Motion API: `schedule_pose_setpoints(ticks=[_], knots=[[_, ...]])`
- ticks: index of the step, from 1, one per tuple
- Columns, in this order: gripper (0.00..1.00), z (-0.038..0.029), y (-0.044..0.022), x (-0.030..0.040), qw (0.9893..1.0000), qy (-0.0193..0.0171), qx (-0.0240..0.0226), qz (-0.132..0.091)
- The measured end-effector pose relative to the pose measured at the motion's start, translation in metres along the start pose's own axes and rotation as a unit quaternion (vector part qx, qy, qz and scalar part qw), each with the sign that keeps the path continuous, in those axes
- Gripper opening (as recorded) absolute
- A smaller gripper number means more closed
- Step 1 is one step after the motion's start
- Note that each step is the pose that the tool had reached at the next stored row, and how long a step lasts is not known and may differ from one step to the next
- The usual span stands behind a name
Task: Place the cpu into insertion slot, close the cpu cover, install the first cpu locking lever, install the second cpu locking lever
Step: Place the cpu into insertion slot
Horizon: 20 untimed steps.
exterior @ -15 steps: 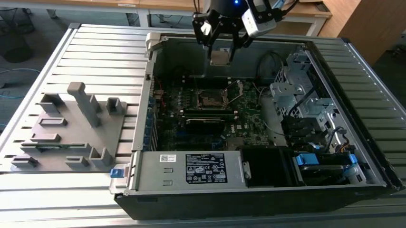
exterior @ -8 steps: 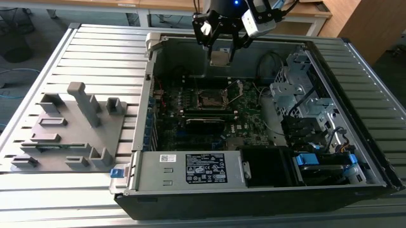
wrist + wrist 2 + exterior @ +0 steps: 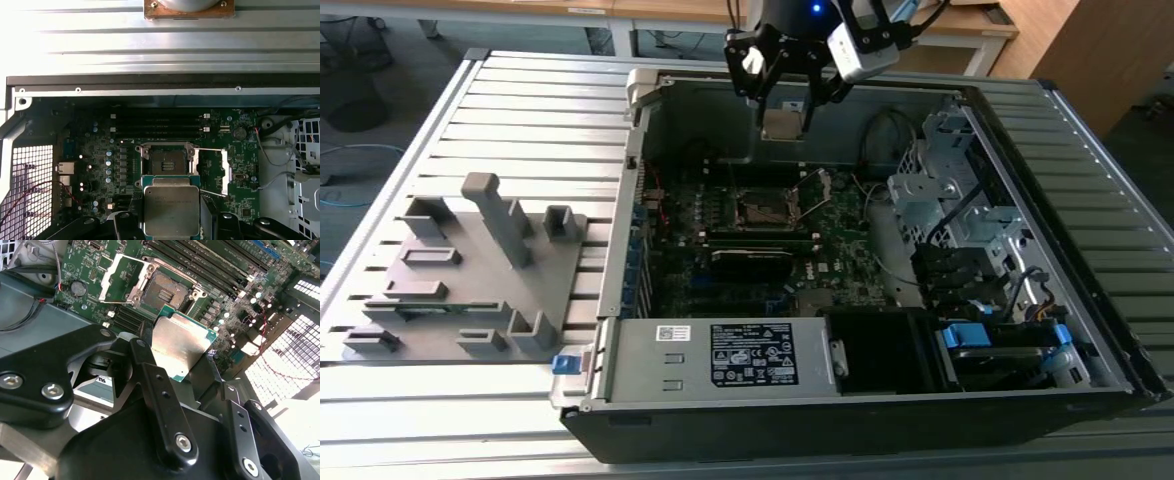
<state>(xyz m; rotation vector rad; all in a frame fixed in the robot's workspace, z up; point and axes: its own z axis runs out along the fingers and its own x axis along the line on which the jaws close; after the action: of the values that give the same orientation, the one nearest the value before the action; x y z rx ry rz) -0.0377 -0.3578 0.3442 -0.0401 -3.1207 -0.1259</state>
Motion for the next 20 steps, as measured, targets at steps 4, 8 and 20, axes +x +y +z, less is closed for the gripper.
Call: schedule_pose_setpoints(ticks=[4, 8, 20], knots=[[0.54, 0.0007, 0.0000, 0.0000, 1.0000, -0.0001, 0.0000, 0.000], [0.54, 0.0015, -0.0001, 0.0000, 1.0000, 0.0000, 0.0004, 0.000], [0.54, 0.0056, -0.0004, -0.0001, 1.0000, -0.0001, 0.0001, 0.000]])
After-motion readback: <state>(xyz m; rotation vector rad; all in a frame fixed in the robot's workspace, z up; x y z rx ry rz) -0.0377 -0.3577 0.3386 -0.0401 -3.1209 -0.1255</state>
